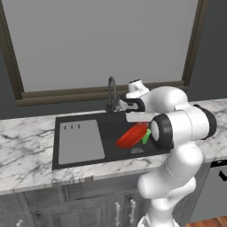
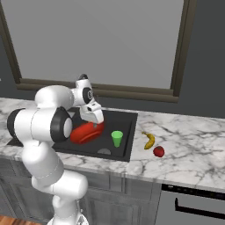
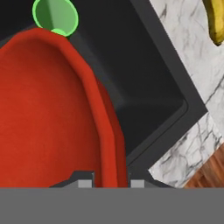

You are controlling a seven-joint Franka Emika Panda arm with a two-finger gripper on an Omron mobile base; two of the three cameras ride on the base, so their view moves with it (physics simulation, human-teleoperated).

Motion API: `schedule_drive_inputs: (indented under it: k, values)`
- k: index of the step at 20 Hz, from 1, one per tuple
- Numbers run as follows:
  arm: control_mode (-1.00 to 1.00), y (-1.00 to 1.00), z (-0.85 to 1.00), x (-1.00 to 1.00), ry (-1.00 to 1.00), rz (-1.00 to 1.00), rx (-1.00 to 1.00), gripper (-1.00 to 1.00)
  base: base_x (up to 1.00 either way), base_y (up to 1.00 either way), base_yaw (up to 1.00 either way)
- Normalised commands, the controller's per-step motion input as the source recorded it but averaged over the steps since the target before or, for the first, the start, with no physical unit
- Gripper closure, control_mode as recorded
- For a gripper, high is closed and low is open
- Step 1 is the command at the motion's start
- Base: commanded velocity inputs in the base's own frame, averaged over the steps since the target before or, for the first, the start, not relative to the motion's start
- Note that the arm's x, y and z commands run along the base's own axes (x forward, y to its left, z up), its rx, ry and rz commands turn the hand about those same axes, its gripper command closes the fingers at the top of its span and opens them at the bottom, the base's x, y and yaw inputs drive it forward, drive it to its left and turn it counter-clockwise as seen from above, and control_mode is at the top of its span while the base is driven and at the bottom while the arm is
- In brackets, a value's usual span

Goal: Remove the tomato and banana from the sink. Then move the bowl and cup from the counter to the sink for washing.

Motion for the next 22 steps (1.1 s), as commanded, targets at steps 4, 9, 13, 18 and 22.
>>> schedule_drive_inputs:
  k: [4, 9, 13, 18, 22]
  values:
    - [-1.0, 0.05, -0.16, 0.12, 0.0, 0.0, 0.0, 1.0, 0.0, 0.0, 0.0]
    - [-1.0, 0.06, -0.13, 0.07, -0.02, 0.02, 0.0, 1.0, 0.0, 0.0, 0.0]
    - [-1.0, 0.06, -0.14, 0.09, 0.0, 0.01, 0.0, 1.0, 0.0, 0.0, 0.0]
    - [-1.0, 0.04, -0.13, 0.1, -0.01, 0.02, 0.0, 1.0, 0.0, 0.0, 0.0]
    - [-1.0, 0.05, -0.12, 0.1, -0.03, 0.02, 0.0, 1.0, 0.0, 0.0, 0.0]
